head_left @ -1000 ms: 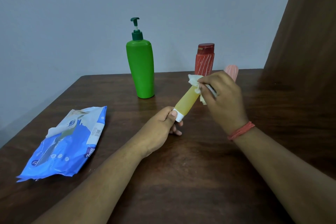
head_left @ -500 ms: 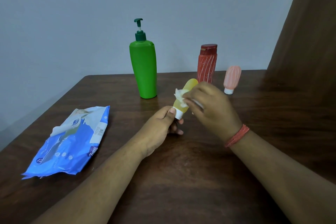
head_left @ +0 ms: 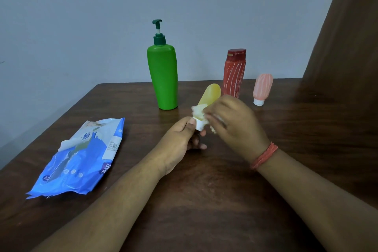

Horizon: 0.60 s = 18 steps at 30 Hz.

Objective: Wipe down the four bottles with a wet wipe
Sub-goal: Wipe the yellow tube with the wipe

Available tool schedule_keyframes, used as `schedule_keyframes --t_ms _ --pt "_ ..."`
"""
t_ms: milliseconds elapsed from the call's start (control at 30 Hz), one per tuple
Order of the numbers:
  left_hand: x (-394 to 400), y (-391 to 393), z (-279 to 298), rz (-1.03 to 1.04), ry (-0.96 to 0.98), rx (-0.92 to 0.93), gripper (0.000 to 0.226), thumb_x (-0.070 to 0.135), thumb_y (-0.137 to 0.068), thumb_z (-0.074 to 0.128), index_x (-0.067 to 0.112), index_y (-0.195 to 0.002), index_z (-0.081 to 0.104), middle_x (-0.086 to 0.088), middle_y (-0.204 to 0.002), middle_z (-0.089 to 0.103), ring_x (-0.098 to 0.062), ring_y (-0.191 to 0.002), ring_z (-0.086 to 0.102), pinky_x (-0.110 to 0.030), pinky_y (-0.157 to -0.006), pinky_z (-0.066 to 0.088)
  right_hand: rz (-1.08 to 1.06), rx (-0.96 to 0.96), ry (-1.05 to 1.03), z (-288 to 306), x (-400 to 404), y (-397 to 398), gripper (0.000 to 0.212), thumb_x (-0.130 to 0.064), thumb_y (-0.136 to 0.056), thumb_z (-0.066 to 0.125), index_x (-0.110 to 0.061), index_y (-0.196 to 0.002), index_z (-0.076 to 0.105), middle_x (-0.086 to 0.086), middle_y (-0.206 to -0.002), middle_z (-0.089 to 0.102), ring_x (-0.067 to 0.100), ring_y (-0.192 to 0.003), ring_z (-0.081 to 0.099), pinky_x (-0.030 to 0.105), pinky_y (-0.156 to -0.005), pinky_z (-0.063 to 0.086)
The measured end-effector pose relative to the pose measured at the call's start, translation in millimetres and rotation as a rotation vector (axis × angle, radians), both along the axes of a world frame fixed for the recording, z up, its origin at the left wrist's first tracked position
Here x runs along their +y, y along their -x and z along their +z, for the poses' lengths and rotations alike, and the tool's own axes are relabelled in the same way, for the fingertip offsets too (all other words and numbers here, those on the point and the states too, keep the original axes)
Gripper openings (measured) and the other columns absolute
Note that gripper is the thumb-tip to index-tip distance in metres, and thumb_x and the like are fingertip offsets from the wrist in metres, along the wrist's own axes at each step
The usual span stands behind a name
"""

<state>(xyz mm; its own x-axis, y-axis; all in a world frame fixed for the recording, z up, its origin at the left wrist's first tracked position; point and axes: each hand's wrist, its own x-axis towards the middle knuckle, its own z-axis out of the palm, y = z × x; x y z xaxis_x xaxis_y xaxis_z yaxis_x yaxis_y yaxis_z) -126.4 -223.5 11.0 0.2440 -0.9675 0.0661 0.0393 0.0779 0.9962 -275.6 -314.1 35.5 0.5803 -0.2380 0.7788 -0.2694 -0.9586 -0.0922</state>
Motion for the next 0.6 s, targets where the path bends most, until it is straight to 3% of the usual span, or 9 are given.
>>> schedule_keyframes --t_ms 67,200,300,600 --pt "0.8 0.3 -0.2 -0.008 0.012 0.003 0.033 0.027 -0.109 0.035 0.012 -0.107 0.065 0.0 -0.083 0.061 -0.008 -0.064 0.048 -0.041 -0.083 0.057 -0.037 -0.068 -0.04 1.1 -0.6 1.7 0.006 -0.01 -0.094 0.067 -0.01 -0.097 0.071 0.004 -0.095 0.062 0.021 -0.089 0.058 0.036 -0.075 0.049" --pt "2.1 -1.1 1.8 -0.046 0.043 0.093 0.035 0.025 -0.109 0.034 0.009 -0.105 0.065 -0.001 -0.084 0.059 -0.009 -0.063 0.047 -0.037 -0.077 0.056 -0.03 0.066 0.091 -0.7 0.3 2.0 0.006 -0.013 -0.094 0.065 -0.012 -0.097 0.07 0.003 -0.093 0.062 0.023 -0.086 0.056 0.039 -0.072 0.047" --pt "3.2 -1.3 4.4 -0.082 0.087 0.209 0.033 0.024 -0.108 0.035 0.005 -0.109 0.062 -0.003 -0.084 0.059 -0.009 -0.06 0.044 -0.034 -0.073 0.057 -0.13 -0.039 0.095 4.0 -4.0 4.8 0.008 -0.012 -0.094 0.062 -0.011 -0.096 0.069 0.005 -0.092 0.064 0.026 -0.085 0.056 0.043 -0.072 0.046" --pt "5.5 -8.9 7.3 -0.259 0.061 0.49 0.04 0.023 -0.096 0.047 -0.002 -0.125 0.058 -0.011 -0.096 0.065 -0.015 -0.069 0.053 -0.041 -0.077 0.059 -0.034 -0.019 0.107 0.9 0.4 1.7 0.007 -0.009 -0.094 0.065 -0.009 -0.097 0.071 0.005 -0.091 0.064 0.026 -0.085 0.057 0.042 -0.072 0.047"
